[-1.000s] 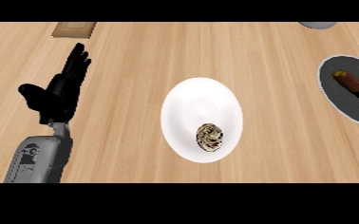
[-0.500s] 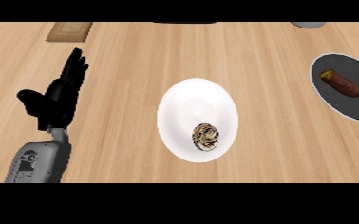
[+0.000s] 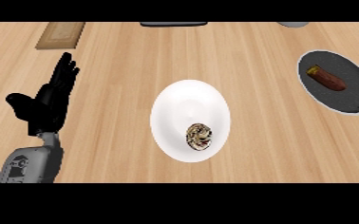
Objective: Pick the sweet potato from the plate and place it in the pan
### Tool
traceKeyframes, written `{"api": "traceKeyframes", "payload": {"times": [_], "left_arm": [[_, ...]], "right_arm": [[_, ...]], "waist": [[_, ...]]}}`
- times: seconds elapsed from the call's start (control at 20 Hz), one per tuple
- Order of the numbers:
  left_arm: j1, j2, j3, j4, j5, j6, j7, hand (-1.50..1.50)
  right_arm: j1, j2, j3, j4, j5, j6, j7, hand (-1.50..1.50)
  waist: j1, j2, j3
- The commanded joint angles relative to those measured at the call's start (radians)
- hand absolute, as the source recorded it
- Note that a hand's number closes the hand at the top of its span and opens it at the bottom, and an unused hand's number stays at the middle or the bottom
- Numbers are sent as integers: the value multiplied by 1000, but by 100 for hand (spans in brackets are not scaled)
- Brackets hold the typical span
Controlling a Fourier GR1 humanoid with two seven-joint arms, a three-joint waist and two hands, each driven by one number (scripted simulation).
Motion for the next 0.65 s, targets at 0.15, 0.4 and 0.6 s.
{"api": "traceKeyframes", "payload": {"times": [0.15, 0.4, 0.6], "left_arm": [[20, 18, 25, -6, -6, 9, -6, 0], [63, 7, 20, -55, 8, -3, -12, 0], [-30, 31, 35, 23, 23, -31, 12, 0]], "right_arm": [[261, 128, 23, -376, -64, 71, 64, -150], [436, 234, 68, -755, -85, 62, 265, -150], [570, 334, 141, -1068, -5, -36, 414, -150]], "waist": [[-33, -8, -4], [-13, -3, -3], [-1, 7, -1]]}}
